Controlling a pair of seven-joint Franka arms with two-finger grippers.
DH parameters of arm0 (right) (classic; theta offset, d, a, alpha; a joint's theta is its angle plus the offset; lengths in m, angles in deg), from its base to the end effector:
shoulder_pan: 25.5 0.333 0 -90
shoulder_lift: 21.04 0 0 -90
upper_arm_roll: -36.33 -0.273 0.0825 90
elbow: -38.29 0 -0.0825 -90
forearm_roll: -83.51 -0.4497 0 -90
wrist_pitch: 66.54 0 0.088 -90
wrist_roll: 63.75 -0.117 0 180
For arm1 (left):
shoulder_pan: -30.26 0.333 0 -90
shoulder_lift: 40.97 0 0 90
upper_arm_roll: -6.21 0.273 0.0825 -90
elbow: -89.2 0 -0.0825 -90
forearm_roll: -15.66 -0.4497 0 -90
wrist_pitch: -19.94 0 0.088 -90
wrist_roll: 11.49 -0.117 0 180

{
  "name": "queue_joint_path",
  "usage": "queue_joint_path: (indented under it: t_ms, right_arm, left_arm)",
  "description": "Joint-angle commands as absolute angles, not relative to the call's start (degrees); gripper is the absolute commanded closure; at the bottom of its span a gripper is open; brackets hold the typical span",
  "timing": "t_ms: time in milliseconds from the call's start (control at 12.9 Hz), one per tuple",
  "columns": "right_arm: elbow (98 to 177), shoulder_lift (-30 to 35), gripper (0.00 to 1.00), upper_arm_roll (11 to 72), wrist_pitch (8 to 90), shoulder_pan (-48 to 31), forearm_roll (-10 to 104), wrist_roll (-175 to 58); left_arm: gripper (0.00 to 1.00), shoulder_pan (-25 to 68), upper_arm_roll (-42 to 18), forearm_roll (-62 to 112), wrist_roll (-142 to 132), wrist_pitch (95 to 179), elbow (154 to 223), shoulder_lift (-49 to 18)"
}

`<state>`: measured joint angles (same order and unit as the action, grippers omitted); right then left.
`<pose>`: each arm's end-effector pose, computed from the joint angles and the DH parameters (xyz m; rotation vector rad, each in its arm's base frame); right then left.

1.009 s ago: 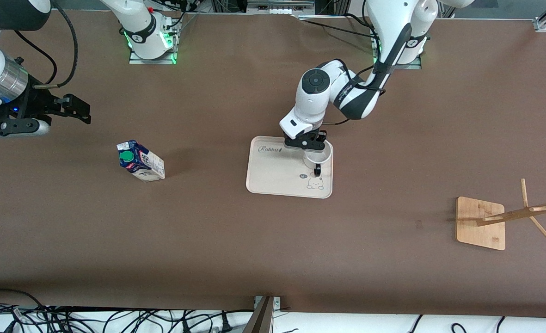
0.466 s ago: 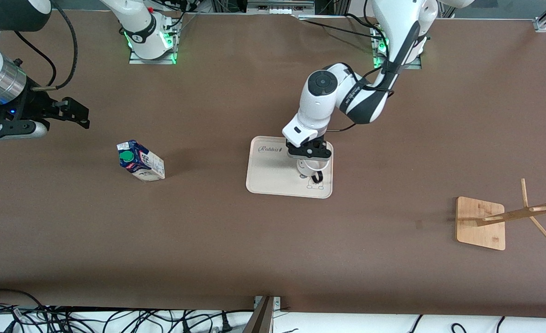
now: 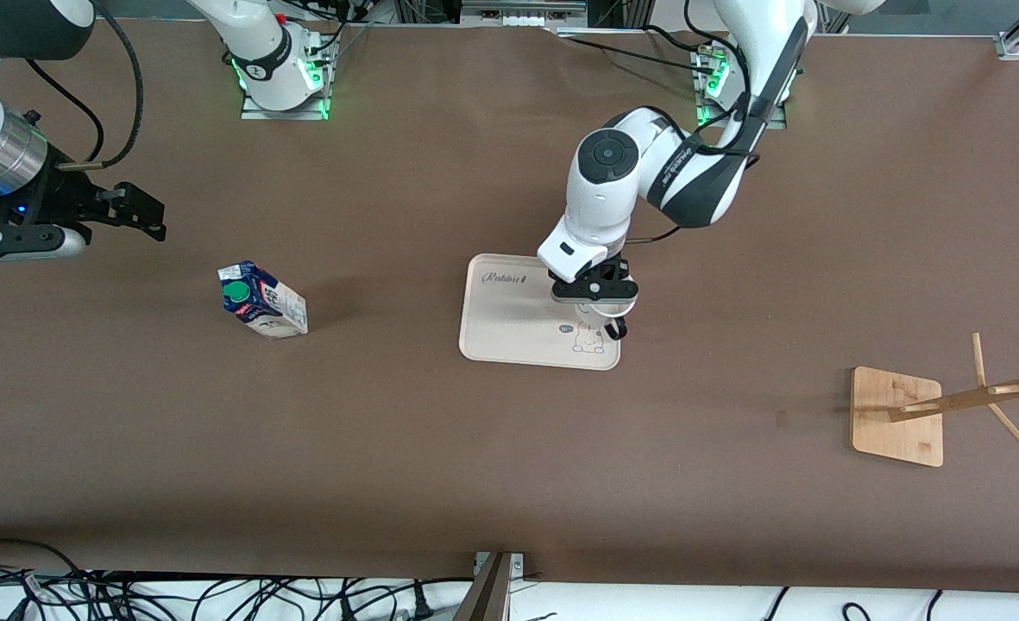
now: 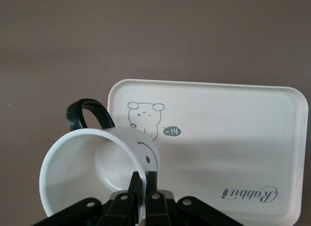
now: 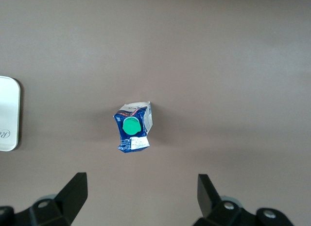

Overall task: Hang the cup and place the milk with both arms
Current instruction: 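Lift the mug with the left gripper toward the wooden stand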

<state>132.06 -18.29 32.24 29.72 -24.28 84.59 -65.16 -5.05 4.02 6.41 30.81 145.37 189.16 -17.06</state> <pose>0.6366 0.0565 0.5153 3.1241 0.1095 -0.0055 0.5579 -0.4178 0.2530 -3.0659 0.0071 -0.1484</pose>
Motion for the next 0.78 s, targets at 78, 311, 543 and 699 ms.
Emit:
queue_joint_path:
  t_ms: [78, 311, 543, 699]
  right_arm:
    - [132.3, -18.4, 0.00, 31.0, 30.3, -25.6, 85.4, -64.4]
    - [132.3, -18.3, 0.00, 31.0, 30.6, -25.6, 85.3, -64.5]
    - [132.3, -18.3, 0.00, 31.0, 30.6, -25.6, 85.3, -64.4]
    - [132.3, -18.3, 0.00, 31.0, 30.6, -25.6, 85.4, -64.5]
  left_arm:
    - [1.00, -4.4, 5.3, -4.8, 31.0, 135.5, 182.8, -22.7]
    - [1.00, 2.7, 5.8, -5.5, 15.7, 135.0, 183.9, -29.8]
    - [1.00, 8.9, 5.6, -5.3, 9.3, 137.3, 184.0, -32.5]
    - [1.00, 12.6, 5.4, 1.0, 9.3, 140.9, 187.1, -33.6]
